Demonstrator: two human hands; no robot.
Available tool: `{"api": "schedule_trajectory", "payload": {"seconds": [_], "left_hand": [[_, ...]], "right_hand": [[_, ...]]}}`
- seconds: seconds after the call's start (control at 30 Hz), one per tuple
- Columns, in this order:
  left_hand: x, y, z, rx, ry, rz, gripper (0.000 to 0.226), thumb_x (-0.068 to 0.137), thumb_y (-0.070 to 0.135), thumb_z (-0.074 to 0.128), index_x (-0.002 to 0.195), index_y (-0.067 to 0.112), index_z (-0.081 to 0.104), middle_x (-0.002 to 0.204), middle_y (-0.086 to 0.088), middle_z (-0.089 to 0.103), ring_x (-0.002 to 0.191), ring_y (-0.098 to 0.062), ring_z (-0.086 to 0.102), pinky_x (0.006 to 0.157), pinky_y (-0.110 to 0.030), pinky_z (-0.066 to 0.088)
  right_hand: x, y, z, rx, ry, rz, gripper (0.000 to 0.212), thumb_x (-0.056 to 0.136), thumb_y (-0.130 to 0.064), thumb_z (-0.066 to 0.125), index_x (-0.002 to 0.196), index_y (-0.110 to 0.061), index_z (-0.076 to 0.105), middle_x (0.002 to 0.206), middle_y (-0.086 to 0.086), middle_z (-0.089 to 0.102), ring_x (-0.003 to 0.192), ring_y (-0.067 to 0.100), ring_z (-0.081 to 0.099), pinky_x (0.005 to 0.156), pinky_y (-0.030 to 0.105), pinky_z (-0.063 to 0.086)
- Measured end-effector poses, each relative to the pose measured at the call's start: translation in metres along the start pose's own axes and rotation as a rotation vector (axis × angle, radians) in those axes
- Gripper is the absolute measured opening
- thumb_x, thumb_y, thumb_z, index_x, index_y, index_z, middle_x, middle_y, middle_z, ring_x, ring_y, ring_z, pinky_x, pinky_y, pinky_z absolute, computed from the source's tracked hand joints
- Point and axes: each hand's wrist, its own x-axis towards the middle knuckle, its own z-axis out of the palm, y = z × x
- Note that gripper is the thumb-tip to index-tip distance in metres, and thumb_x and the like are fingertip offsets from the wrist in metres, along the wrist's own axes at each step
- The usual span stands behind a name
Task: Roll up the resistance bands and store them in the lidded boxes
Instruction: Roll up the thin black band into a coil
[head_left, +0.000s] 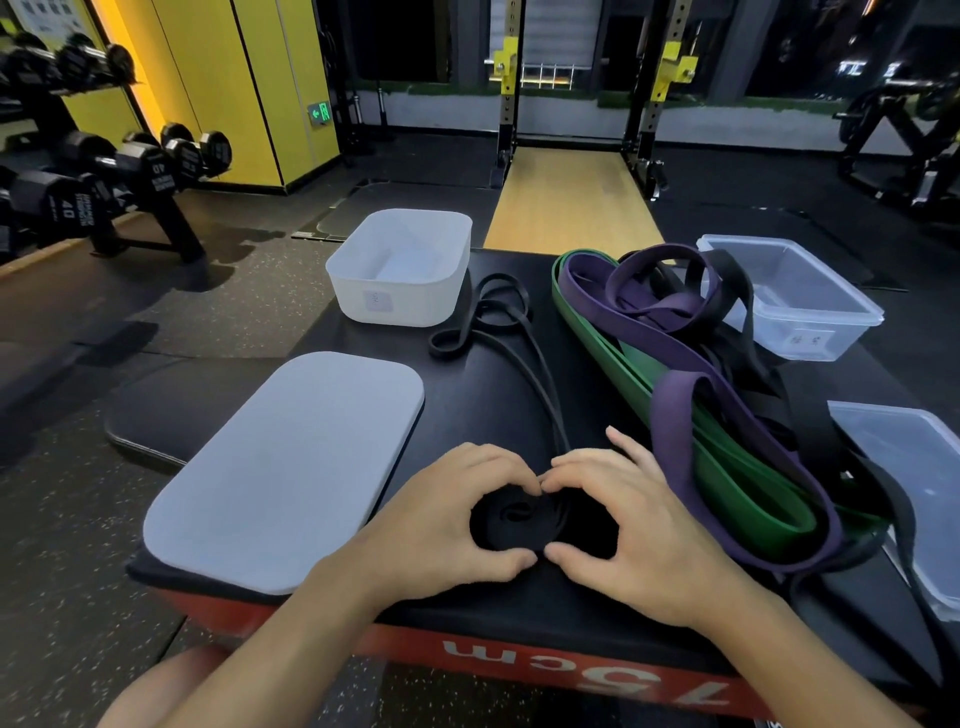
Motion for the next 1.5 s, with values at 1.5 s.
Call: {"api": "schedule_trajectory", "payload": {"seconds": [1.5], "left_hand": [[-0.002, -0.008, 0.005, 0.076, 0.075, 0.071, 0.021, 0.094, 0.053, 0.069, 0.106, 0.037, 0.075, 0.116, 0.026, 0.056, 0.118, -0.003, 0.052, 0.099, -0.017, 0.039]], "right_hand": [[-0.001, -0.003, 0.001, -0.172, 0.082, -0.011, 0.043, 0.08, -0.077, 0.066, 0.087, -0.035, 0.057, 0.08, -0.021, 0.051, 0.093, 0.002, 0.049, 0.123, 0.033, 0.013]]}}
